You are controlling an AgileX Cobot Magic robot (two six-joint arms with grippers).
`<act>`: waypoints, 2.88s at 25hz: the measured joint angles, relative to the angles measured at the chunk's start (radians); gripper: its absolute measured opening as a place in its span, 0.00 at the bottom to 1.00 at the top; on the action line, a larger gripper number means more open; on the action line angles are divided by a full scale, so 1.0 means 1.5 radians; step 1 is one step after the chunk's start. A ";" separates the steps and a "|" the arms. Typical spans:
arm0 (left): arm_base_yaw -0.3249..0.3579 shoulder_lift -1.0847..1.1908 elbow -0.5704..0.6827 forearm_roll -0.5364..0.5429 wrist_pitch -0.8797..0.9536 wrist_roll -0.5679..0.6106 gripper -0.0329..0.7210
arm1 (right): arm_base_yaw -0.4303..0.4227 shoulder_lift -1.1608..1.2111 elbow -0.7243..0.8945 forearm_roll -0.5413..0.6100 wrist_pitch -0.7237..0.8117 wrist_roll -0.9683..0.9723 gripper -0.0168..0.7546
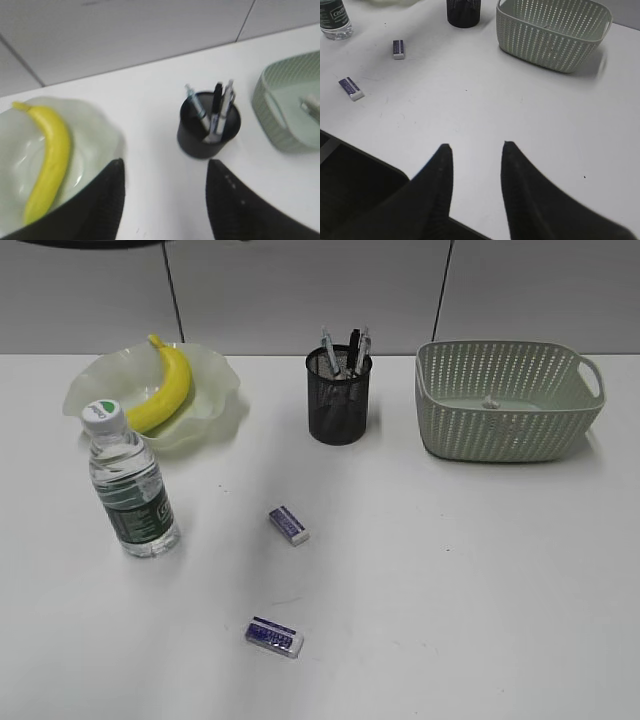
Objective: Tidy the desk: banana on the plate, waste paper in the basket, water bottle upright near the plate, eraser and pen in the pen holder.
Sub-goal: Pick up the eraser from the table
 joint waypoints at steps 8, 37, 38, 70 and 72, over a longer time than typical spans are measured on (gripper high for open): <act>0.000 -0.181 0.020 0.002 0.220 0.073 0.56 | 0.000 0.000 0.000 0.000 0.000 0.000 0.38; 0.000 -1.186 0.845 -0.093 0.113 0.118 0.47 | 0.000 0.386 -0.149 0.116 -0.132 -0.197 0.37; 0.000 -1.193 0.847 -0.094 0.117 0.124 0.46 | 0.000 0.433 -0.182 0.135 -0.128 -0.231 0.37; 0.000 -1.218 0.849 -0.109 0.120 0.152 0.43 | 0.277 1.445 -0.718 0.106 -0.022 -0.200 0.53; 0.000 -1.218 0.849 -0.109 0.120 0.152 0.43 | 0.277 1.462 -0.721 0.104 -0.020 -0.189 0.53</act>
